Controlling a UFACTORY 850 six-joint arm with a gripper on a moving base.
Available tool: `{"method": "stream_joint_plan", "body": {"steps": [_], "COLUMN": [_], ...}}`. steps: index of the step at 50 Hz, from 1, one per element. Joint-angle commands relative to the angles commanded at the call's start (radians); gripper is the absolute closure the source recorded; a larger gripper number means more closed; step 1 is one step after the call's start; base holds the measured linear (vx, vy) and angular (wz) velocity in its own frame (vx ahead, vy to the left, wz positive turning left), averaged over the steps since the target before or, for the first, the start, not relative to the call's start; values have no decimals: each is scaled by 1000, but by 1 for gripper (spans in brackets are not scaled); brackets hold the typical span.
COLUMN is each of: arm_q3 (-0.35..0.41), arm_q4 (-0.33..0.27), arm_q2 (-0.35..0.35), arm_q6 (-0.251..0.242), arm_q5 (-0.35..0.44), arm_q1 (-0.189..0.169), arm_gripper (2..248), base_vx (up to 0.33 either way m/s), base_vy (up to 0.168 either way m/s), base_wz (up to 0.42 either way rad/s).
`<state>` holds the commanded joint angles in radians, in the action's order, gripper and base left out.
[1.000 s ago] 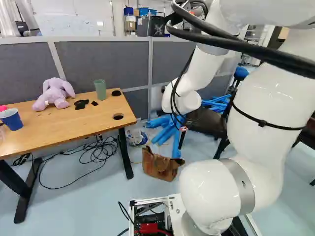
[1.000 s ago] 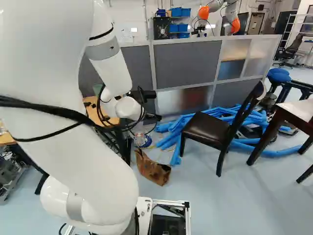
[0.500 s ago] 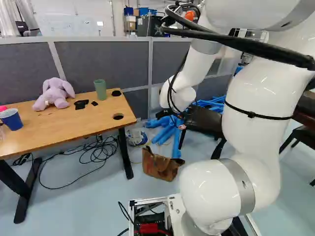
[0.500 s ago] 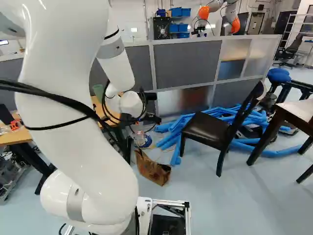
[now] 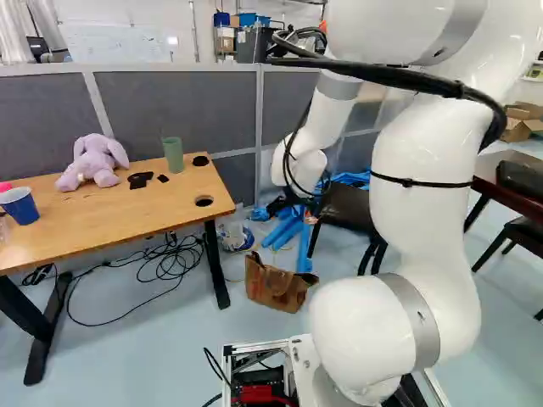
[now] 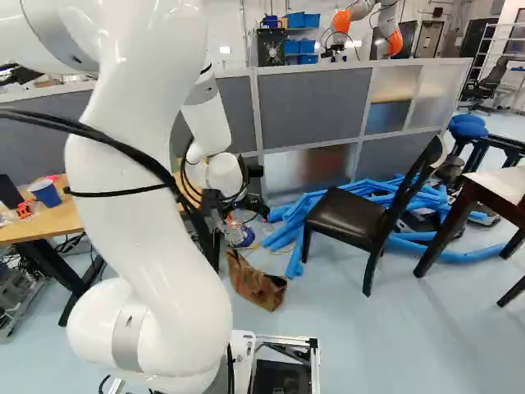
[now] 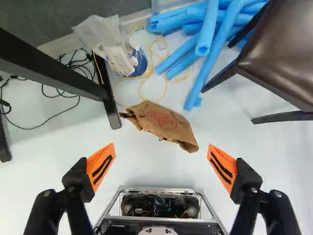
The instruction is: Pick up the bag on the ground and place it on the table
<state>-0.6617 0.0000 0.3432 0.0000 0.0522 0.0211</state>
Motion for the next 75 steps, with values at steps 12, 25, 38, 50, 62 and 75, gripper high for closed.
{"method": "stream_joint_plan", "body": {"steps": [12, 25, 38, 50, 62, 75], "arm_q3": [-45, -93, -127, -155, -181, -210], "arm_q4": [0, 0, 0, 0, 0, 0], "arm_q2": [67, 137, 196, 246, 296, 349], "arm_q6": [0, 0, 0, 0, 0, 0], "arm_q5": [-4, -4, -4, -4, -4, -4], "arm_q1": [0, -1, -1, -1, -1, -1], "arm_gripper": [3, 3, 3, 3, 3, 3], "base_vx": [0, 0, 0, 0, 0, 0], "base_vy": [0, 0, 0, 0, 0, 0], "base_wz": [0, 0, 0, 0, 0, 0]}}
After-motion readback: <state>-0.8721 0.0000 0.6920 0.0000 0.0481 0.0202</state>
